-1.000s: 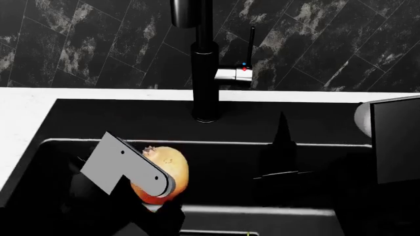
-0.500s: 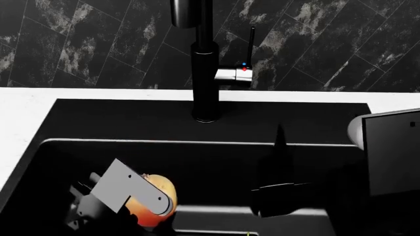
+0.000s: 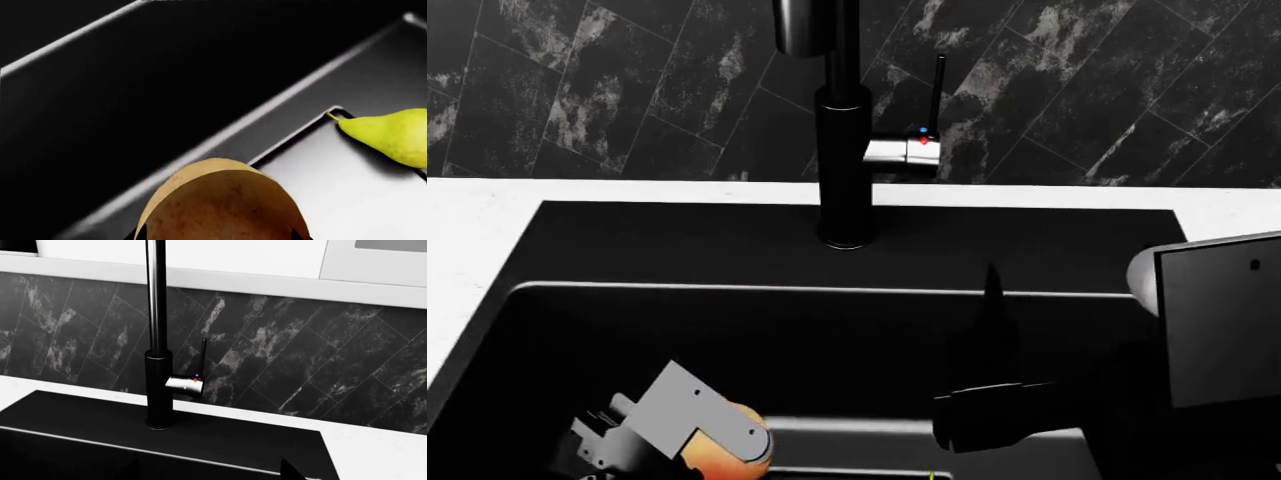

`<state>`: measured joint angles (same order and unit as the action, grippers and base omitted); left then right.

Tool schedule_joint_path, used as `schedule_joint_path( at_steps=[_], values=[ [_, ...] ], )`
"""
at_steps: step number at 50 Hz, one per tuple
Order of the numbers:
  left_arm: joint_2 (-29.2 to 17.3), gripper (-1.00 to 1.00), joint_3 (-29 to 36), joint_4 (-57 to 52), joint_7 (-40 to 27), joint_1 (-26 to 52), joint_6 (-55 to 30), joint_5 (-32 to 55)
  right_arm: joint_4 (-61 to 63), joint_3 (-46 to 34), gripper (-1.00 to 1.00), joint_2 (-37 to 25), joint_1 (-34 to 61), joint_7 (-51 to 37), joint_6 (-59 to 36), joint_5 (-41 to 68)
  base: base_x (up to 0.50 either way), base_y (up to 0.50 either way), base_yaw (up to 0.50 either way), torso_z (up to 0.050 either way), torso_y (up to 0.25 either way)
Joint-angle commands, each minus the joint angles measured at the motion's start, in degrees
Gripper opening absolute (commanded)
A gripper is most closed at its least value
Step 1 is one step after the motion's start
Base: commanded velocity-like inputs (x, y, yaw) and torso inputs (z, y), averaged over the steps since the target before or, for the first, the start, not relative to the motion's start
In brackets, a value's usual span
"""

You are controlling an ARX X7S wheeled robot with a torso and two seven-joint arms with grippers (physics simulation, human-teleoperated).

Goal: There is a mixed pile of frozen fruits and vegetables on the counter. Locate all the frozen vegetables and place the items in a bowl on the counter. Take all the frozen fruits and defrost them in a running sink.

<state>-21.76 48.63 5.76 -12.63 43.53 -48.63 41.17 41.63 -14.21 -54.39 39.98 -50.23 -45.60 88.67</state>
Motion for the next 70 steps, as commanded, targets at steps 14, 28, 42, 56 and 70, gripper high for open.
schedule_joint_path(
  at_steps=[14, 28, 42, 56, 70],
  values=[
    [0.30, 1.00, -0.39, -0.53, -0.61, 1.62, -0.29, 0.47, -0.34, -0.65, 1.00, 0.36, -0.05, 0.72, -0.24, -0.37, 0.00, 0.00, 0.00, 0.001, 0.000],
    [-1.28, 1.00, -1.90, -6.17, -2.76, 0.91, -1.81, 2.55, -0.25, -1.47, 1.00, 0.83, 0.52, 0.15, -0.76, -0.09, 0.00, 0.00, 0.00, 0.000, 0.000],
    [-4.07, 1.00, -6.33, -18.74, -9.10, 1.91, -5.48, 6.61, -0.12, -1.95, 1.00, 1.23, 0.70, -0.17, -0.87, -0.18, 0.00, 0.00, 0.00, 0.000, 0.000],
    [-8.02, 1.00, -16.48, -32.86, -18.93, 0.92, -9.63, 16.76, 0.09, -0.22, 1.00, 0.41, -1.30, 0.08, 1.09, -1.00, 0.00, 0.00, 0.00, 0.000, 0.000],
    [-11.60, 1.00, -25.01, -41.26, -26.85, 3.96, -13.77, 29.08, 0.34, 0.64, 1.00, -0.75, -0.46, -0.52, 1.19, 0.07, 0.00, 0.00, 0.00, 0.000, 0.000]
  ],
)
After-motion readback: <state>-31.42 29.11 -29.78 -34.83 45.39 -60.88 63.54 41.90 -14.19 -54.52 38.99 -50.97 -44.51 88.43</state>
